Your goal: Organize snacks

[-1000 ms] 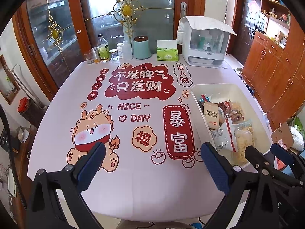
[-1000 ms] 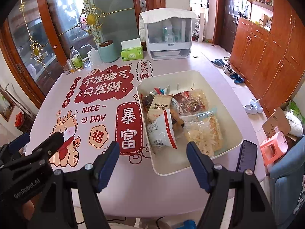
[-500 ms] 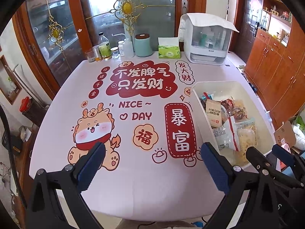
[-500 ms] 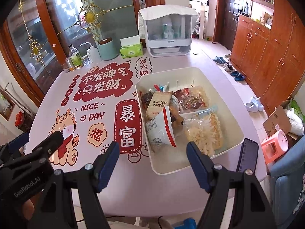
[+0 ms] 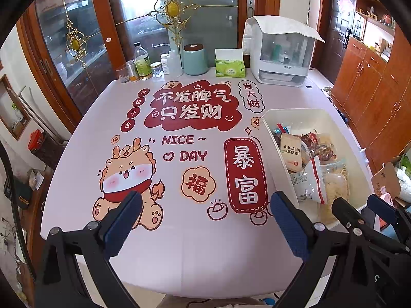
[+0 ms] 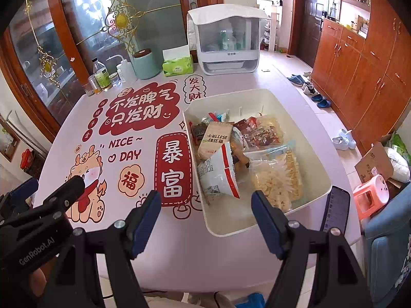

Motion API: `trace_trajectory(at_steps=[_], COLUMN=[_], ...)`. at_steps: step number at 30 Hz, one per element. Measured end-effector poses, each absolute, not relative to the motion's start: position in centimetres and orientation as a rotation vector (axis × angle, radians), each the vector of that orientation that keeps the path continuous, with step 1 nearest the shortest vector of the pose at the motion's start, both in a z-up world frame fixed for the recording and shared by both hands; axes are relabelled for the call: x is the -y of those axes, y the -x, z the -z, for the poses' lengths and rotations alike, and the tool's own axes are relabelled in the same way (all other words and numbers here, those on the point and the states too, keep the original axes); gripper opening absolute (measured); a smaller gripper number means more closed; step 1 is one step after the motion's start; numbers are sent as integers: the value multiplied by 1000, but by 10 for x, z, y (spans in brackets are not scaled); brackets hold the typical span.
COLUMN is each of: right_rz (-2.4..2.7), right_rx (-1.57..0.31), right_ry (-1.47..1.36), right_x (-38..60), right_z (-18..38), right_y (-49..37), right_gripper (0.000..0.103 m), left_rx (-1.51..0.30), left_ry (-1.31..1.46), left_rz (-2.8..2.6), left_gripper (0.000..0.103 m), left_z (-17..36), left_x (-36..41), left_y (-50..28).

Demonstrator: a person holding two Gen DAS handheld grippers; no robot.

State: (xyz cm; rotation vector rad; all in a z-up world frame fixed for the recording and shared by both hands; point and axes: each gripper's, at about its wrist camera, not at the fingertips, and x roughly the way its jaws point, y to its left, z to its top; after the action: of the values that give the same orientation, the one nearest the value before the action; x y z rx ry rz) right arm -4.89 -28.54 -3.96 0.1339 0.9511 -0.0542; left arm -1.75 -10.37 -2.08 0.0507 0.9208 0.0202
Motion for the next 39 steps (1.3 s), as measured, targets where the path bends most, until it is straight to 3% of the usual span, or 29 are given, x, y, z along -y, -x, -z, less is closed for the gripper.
trace_trajectory(at_steps=[39], right_rz=[76], right_rx=[-961], right_ry=[-154], right_x=[286], right_z=[44], right_y=[53], right_gripper=[73], left_rx=[-931], left_ry=[-60], left_rz=[-12], left_gripper=[100], left_z=[27], left_x=[107], left_y=[15])
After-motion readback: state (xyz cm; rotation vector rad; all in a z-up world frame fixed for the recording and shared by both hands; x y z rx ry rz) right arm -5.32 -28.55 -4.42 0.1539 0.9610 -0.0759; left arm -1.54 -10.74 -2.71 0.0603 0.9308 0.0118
